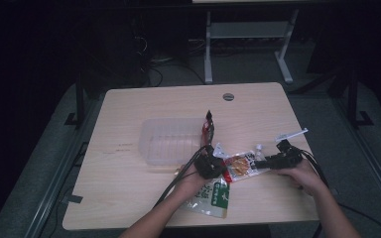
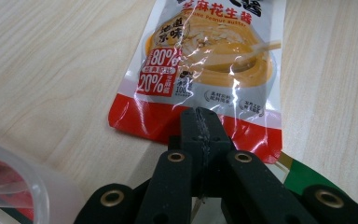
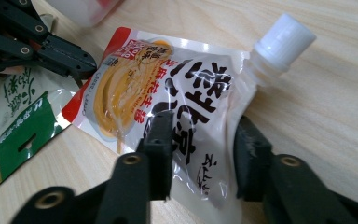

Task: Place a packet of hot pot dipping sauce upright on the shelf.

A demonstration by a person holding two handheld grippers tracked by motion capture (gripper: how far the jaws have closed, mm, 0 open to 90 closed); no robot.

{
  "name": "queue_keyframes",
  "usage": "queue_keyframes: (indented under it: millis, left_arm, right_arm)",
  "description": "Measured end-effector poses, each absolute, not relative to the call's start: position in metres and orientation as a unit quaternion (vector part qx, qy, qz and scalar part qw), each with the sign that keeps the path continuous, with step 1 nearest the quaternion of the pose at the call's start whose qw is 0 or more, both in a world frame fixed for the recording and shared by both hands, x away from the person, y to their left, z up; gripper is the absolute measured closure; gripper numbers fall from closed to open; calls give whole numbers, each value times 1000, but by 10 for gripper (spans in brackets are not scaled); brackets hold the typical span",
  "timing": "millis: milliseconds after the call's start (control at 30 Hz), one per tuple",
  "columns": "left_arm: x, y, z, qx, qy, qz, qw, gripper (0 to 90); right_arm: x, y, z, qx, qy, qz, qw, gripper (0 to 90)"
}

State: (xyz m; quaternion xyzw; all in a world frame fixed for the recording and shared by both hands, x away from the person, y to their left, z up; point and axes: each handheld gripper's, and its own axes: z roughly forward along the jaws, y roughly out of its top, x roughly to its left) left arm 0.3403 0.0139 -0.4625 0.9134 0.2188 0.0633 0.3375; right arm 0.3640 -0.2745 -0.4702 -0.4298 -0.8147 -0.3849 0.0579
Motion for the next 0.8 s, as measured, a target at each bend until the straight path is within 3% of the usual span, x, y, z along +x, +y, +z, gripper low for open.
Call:
queue_keyframes:
  millis: [267,800]
  left_arm:
    - [340,13,-463,913,219,66,338,900]
    - [339,14,-462,913,220,65,337,900]
  right_arm:
    - [363,-274,-467,-406,-821,-397,55,868]
    - [352,-272,-440,-350,-800,-482,67,892]
